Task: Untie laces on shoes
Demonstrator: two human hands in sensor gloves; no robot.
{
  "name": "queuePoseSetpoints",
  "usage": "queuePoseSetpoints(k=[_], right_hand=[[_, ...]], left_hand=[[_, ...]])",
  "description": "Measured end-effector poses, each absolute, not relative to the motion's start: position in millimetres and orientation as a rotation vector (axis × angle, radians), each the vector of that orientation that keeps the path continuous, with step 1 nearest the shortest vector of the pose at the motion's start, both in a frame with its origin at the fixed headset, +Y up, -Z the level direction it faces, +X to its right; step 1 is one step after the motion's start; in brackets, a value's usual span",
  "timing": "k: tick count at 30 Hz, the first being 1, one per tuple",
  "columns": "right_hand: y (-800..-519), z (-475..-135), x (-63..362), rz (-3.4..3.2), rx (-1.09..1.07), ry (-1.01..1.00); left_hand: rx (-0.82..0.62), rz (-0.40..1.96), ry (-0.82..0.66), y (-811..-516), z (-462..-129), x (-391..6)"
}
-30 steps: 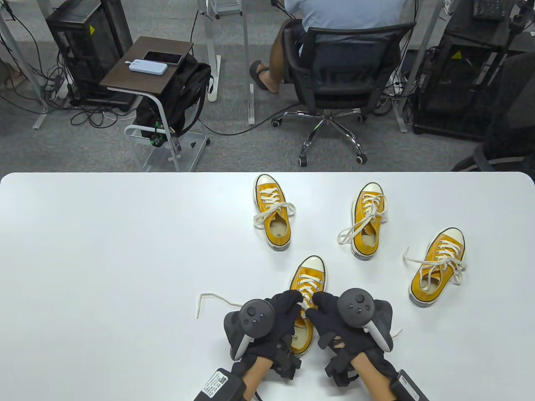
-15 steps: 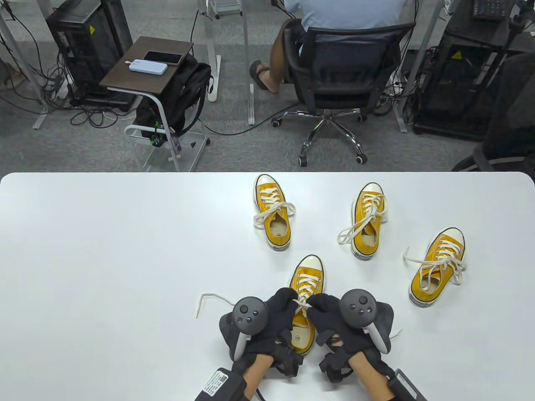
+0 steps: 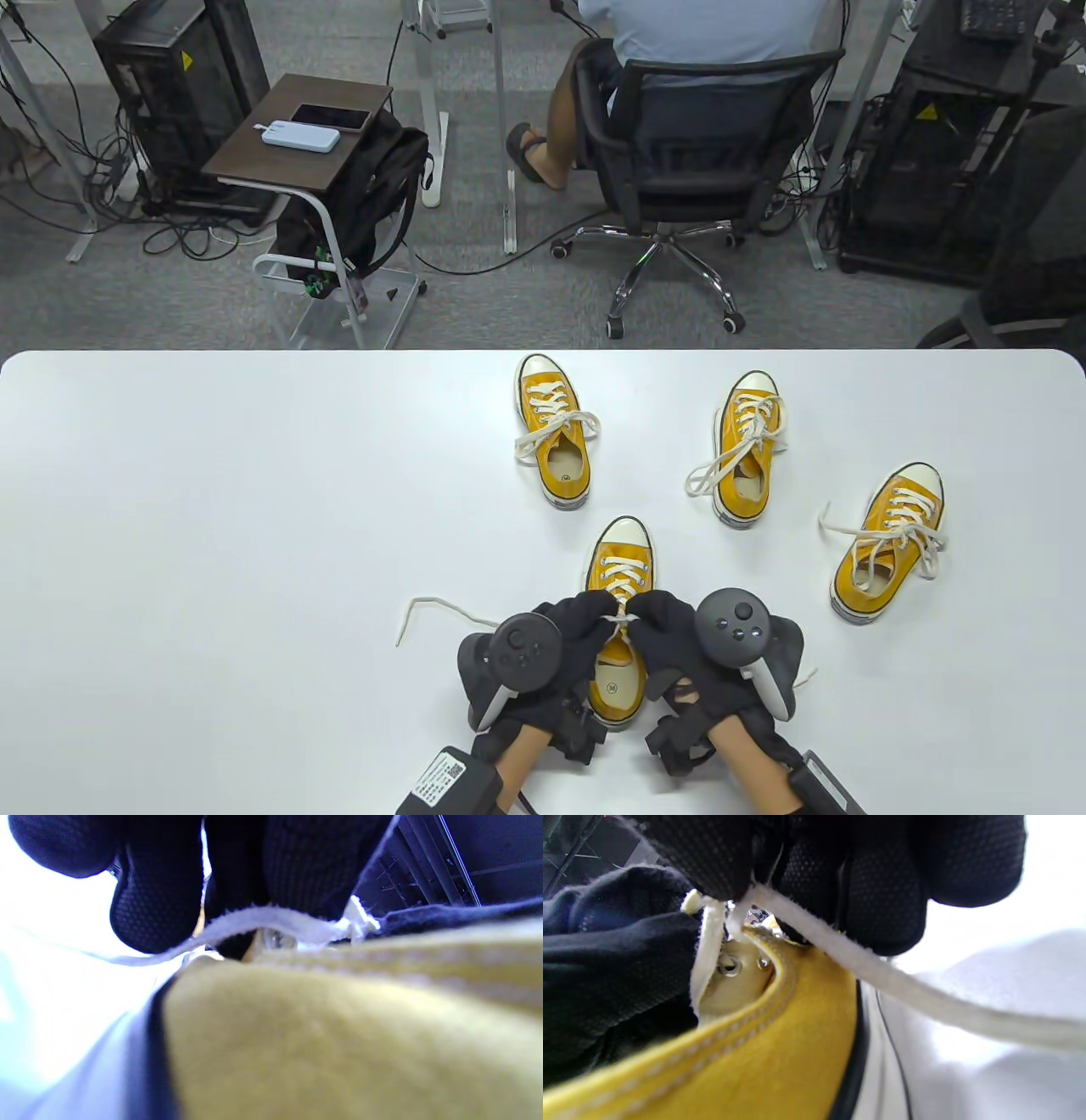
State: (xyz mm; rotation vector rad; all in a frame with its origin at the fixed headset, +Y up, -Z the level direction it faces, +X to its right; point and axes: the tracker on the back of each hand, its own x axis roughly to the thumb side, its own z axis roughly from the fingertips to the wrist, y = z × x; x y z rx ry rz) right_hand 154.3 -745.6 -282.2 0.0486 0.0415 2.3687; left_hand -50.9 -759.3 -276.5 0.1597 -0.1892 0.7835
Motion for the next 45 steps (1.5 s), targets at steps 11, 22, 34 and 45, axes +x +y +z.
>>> queuePoseSetpoints(k=[11,22,34,45], right_hand=[[-745,-281,162,2.310,0.006,0.042],[-738,-278,154,2.502,0.040,-0.063],[-738,-279,155,2.588,0.034,-0.141],[-735,-280,159,2.607,0.008,-0.197]], left_hand=[[0.062,0.948,-0.058,-768,-278,-58],[0.158,0.861,-0.149,-761,-274,-51],[0.136,0.938,-0.032,-765,-272,-62],[0.143,1.004,-0.028,-762,-273,-64]])
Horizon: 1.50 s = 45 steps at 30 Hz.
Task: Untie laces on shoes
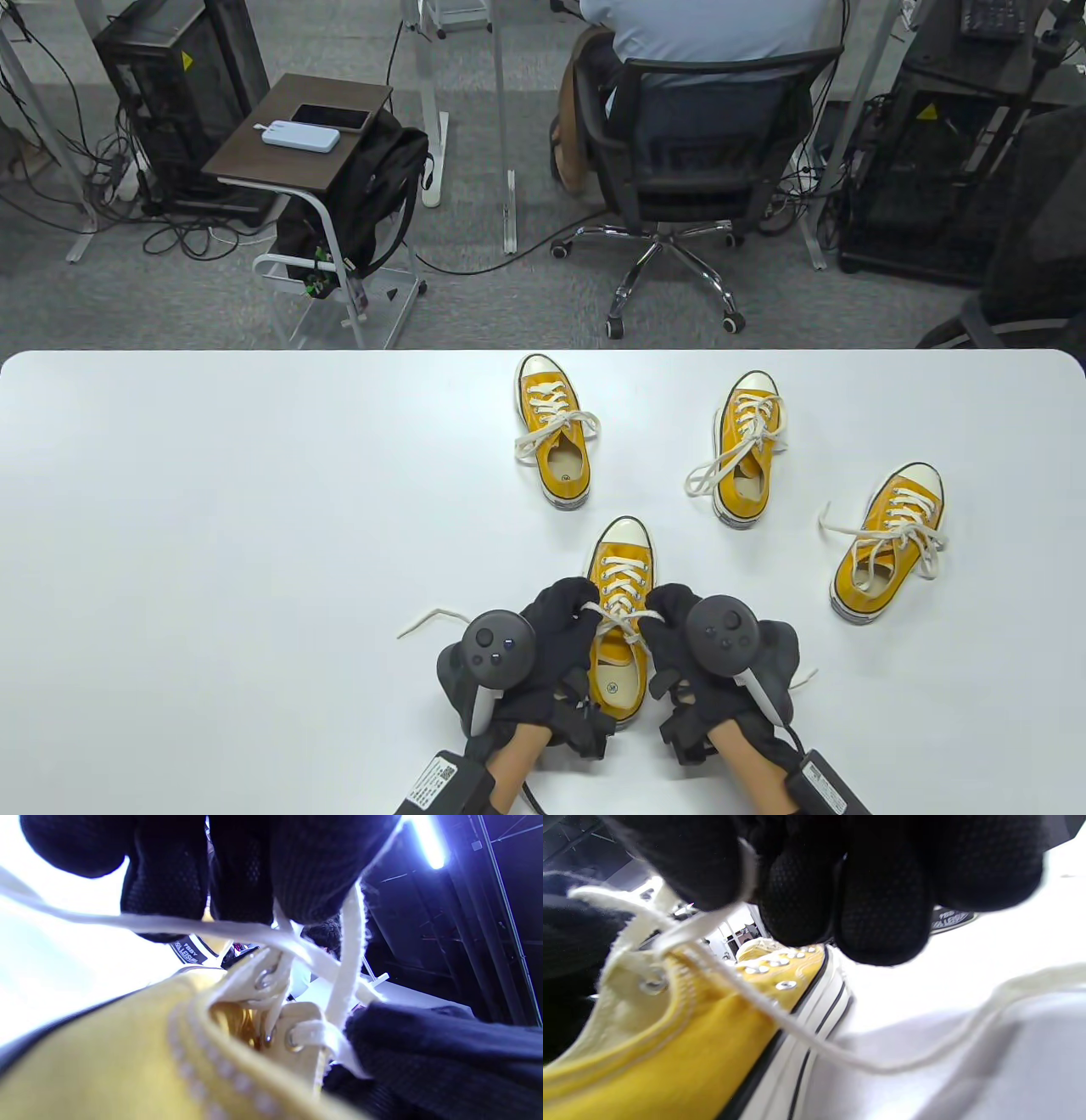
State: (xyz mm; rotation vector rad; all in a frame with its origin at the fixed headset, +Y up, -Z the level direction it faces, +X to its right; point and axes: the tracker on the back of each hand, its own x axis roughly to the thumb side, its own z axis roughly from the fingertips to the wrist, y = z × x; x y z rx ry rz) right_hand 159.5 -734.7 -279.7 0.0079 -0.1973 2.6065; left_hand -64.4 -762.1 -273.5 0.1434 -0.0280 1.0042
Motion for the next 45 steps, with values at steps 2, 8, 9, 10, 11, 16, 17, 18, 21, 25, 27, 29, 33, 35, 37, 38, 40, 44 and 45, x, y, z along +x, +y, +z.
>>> queuePoseSetpoints(k=[2,8,9,10,11,16,17,18,21,25,27,29,33,35,37,38,40,44,45], right_hand=[[-733,-280,163,2.594,-0.014,-0.209],[-731,-280,166,2.594,-0.033,-0.215],[-731,-280,166,2.600,-0.035,-0.212],[-731,-280,167,2.595,-0.039,-0.213],[-730,-281,168,2.592,-0.046,-0.221],[-728,-282,177,2.582,-0.085,-0.257],[-727,-282,178,2.583,-0.087,-0.247],[-727,-282,180,2.574,-0.098,-0.242],[-727,-284,183,2.560,-0.115,-0.214],[-727,-285,187,2.556,-0.126,-0.205],[-728,-286,189,2.549,-0.136,-0.209],[-728,-286,193,2.544,-0.160,-0.227],[-730,-288,200,2.522,-0.196,-0.214],[-730,-289,203,2.519,-0.217,-0.223],[-730,-290,206,2.506,-0.227,-0.205],[-730,-290,207,2.499,-0.231,-0.209],[-730,-291,211,2.493,-0.247,-0.206],[-729,-291,220,2.463,-0.291,-0.208],[-729,-291,222,2.456,-0.298,-0.204]], left_hand=[[0.153,1.008,0.007,-763,-273,-69],[0.141,1.044,0.060,-766,-274,-76],[0.146,1.051,0.062,-766,-274,-76],[0.155,1.055,0.065,-765,-274,-77],[0.163,1.065,0.053,-764,-274,-77],[0.177,1.099,0.062,-762,-275,-81],[0.173,1.107,0.068,-762,-274,-82],[0.176,1.121,0.087,-763,-274,-84],[0.171,1.145,0.120,-763,-275,-89],[0.172,1.187,0.135,-763,-275,-94],[0.186,1.199,0.140,-762,-275,-96],[0.186,1.203,0.149,-762,-274,-98],[0.187,1.217,0.186,-764,-274,-104],[0.190,1.235,0.201,-763,-275,-106],[0.200,1.248,0.205,-763,-275,-108],[0.205,1.251,0.207,-762,-275,-109],[0.208,1.257,0.210,-762,-275,-113],[0.221,1.260,0.257,-764,-274,-120],[0.223,1.268,0.263,-764,-274,-121]])
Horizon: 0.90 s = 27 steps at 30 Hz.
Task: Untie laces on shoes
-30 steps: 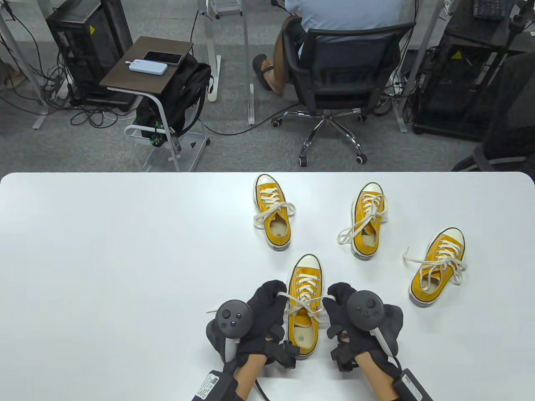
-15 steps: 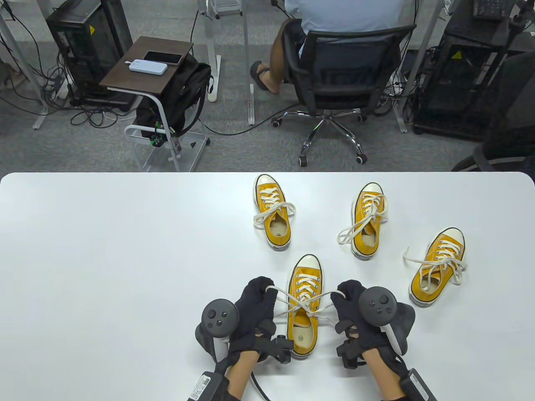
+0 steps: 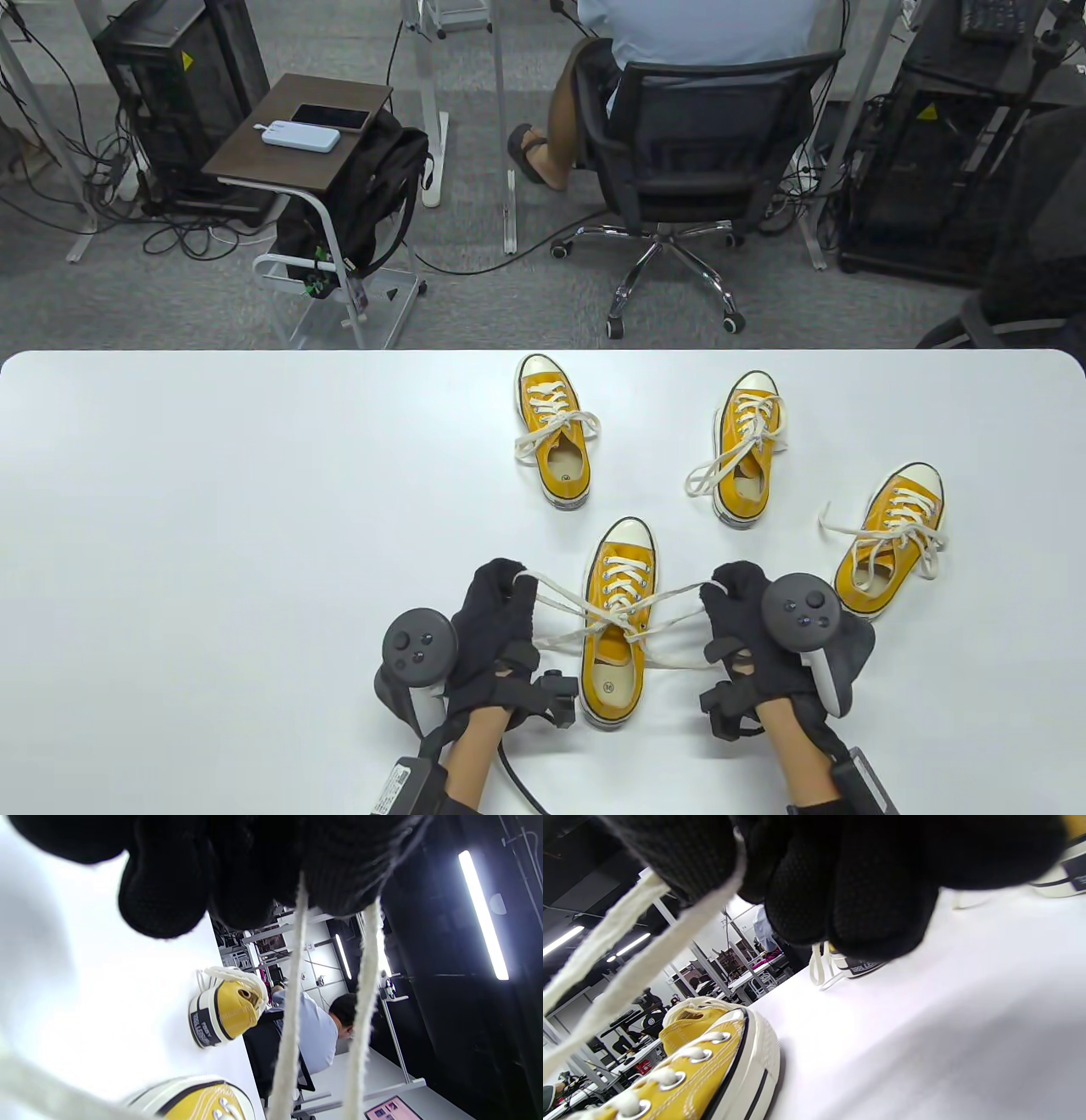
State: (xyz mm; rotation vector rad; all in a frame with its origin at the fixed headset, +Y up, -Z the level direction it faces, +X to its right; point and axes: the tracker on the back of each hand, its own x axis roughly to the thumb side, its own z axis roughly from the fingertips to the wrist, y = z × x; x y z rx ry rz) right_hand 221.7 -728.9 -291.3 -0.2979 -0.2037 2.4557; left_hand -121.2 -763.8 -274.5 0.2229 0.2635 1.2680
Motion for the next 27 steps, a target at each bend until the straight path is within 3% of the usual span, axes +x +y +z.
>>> queuePoseSetpoints(k=[9,27], right_hand=[[-729,-292,236,2.377,-0.371,-0.171],[-737,-294,276,2.253,-0.538,-0.153]], left_hand=[[0.242,1.292,0.303,-766,-277,-133],[0.248,1.372,0.520,-780,-275,-166]])
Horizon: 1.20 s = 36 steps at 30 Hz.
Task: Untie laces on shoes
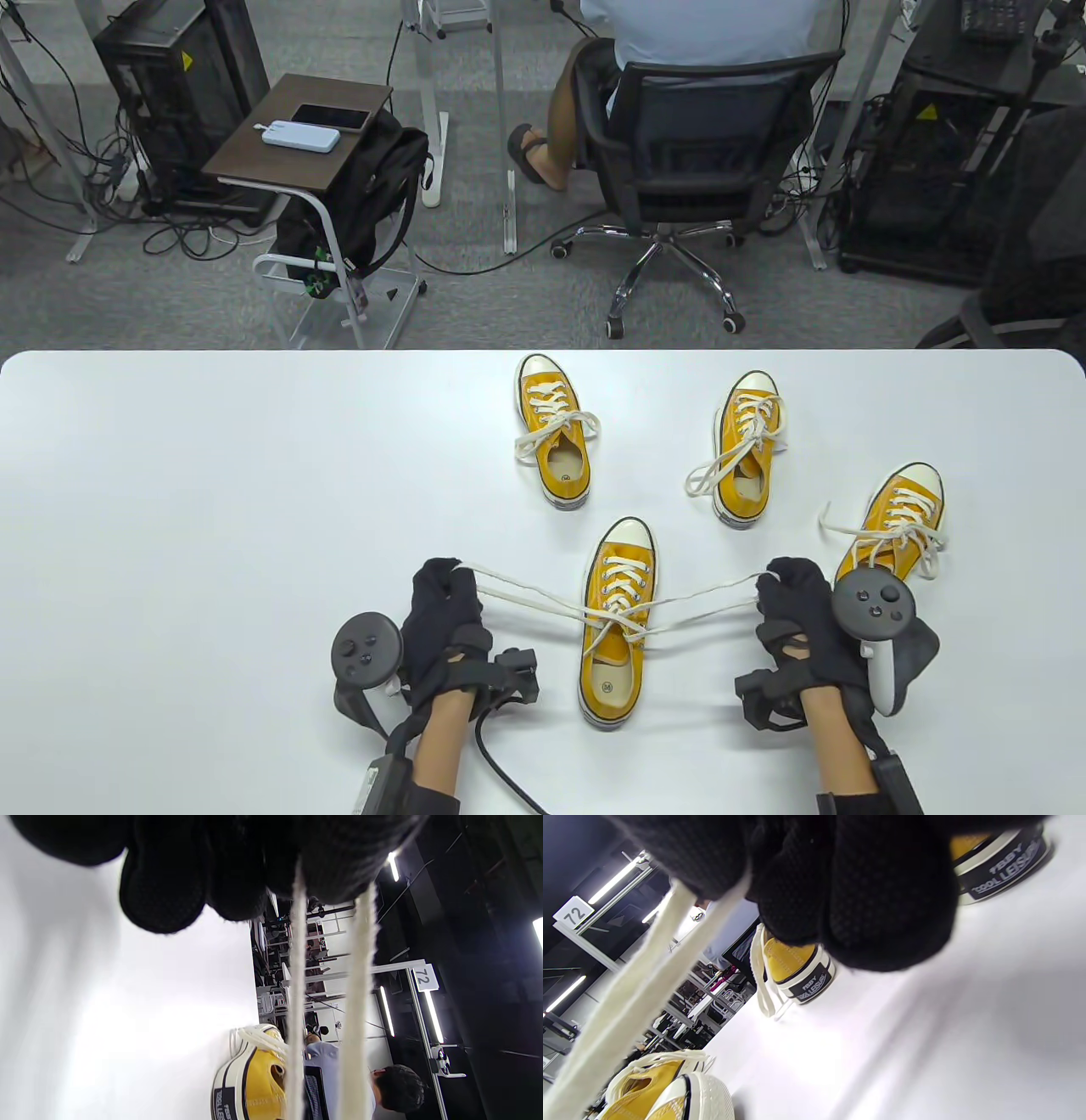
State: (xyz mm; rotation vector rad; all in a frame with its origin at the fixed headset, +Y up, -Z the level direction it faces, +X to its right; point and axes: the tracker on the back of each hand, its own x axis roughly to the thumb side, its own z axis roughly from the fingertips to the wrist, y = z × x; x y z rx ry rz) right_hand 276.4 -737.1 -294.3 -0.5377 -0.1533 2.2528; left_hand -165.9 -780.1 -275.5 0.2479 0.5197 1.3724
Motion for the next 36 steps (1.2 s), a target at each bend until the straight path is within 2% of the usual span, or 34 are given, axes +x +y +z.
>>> queuePoseSetpoints(k=[8,13,18,25,31,33,36], right_hand=[[-738,-293,293,2.169,-0.594,-0.168],[-736,-289,305,2.099,-0.623,-0.200],[-734,-289,305,2.125,-0.603,-0.185],[-742,-297,277,2.336,-0.477,-0.018],[-747,-301,260,2.471,-0.418,0.195],[-747,-302,261,2.471,-0.438,0.165],[-744,-300,267,2.414,-0.440,0.135]], left_hand=[[0.270,1.404,0.603,-783,-273,-184],[0.282,1.329,0.631,-781,-271,-193],[0.253,1.034,0.518,-769,-277,-187],[-0.030,0.659,0.385,-760,-288,-163],[-0.078,0.533,0.421,-746,-287,-163],[-0.034,0.565,0.416,-744,-284,-166],[-0.035,0.707,0.320,-743,-282,-159]])
